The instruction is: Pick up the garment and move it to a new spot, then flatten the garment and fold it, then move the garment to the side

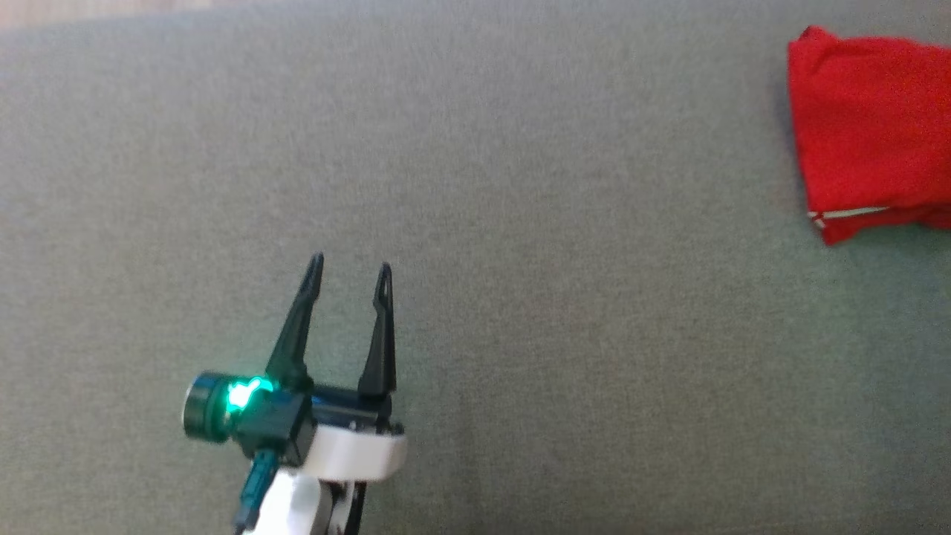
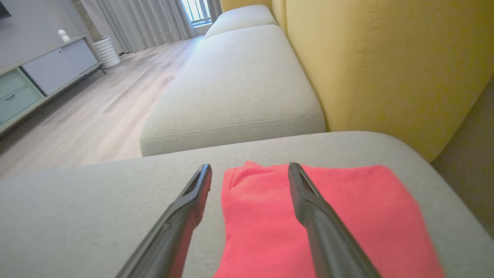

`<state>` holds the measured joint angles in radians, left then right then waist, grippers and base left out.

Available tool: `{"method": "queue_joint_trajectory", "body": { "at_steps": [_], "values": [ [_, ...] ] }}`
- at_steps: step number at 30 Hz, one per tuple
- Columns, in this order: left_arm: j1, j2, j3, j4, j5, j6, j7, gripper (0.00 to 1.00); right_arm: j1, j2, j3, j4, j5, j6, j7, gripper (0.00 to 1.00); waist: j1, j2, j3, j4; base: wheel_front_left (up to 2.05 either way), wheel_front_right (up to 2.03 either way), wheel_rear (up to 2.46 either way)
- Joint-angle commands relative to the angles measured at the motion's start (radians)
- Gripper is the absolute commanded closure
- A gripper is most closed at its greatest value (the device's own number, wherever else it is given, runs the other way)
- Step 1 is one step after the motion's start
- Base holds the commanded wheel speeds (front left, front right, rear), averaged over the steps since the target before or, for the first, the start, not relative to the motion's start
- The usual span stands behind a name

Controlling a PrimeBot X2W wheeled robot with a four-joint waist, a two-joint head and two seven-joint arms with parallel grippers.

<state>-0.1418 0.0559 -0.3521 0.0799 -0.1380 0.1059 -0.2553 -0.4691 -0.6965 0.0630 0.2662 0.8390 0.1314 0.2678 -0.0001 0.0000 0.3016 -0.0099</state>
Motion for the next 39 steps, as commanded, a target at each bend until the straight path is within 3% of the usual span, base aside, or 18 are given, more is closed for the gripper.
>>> {"method": "queue_joint_trajectory", "body": {
  "at_steps": [1, 7, 15, 20, 23, 30, 39],
  "values": [
    [0.027, -0.003, 0.041, -0.038, 0.011, 0.006, -0.006, 0.0, 0.05, 0.014, 0.028, -0.042, -0.027, -0.001, -0.029, 0.0, 0.0001, 0.0, -0.081, 0.007, 0.0, 0.0, 0.0],
    [0.112, -0.004, 0.065, -0.042, -0.01, 0.002, -0.006, 0.0, 0.2, 0.199, 0.152, -0.029, -0.106, -0.001, -0.19, 0.0, 0.0001, 0.0, -0.218, 0.032, 0.0, 0.0, 0.0],
    [0.24, -0.005, 0.097, -0.049, -0.026, 0.016, -0.006, 0.0, 0.36, 0.37, 0.276, 0.063, -0.247, -0.001, -0.478, 0.0, 0.0001, 0.0, -0.364, 0.05, 0.0, 0.0, 0.0],
    [0.288, -0.005, 0.111, -0.058, -0.029, 0.015, -0.006, 0.0, 0.42, 0.445, 0.234, 0.09, -0.339, -0.001, -0.526, 0.0, 0.0001, 0.0, -0.407, 0.053, 0.0, 0.0, 0.0],
    [0.319, -0.005, 0.123, -0.067, -0.026, 0.009, -0.006, 0.0, 0.475, 0.498, 0.179, 0.041, -0.424, -0.001, -0.529, 0.0, 0.0001, 0.0, -0.435, 0.051, 0.0, 0.0, 0.0],
    [0.383, -0.005, 0.144, -0.073, -0.016, 0.009, -0.006, 0.0, 0.609, 0.562, 0.101, -0.052, -0.547, -0.001, -0.529, 0.0, 0.0001, 0.0, -0.466, 0.042, 0.0, 0.0, 0.0],
    [0.417, -0.005, 0.153, -0.051, -0.007, 0.005, -0.006, 0.0, 0.644, 0.576, 0.086, -0.066, -0.569, -0.001, -0.529, 0.0, 0.0001, 0.0, -0.49, 0.036, 0.0, 0.0, 0.0]
  ]
}}
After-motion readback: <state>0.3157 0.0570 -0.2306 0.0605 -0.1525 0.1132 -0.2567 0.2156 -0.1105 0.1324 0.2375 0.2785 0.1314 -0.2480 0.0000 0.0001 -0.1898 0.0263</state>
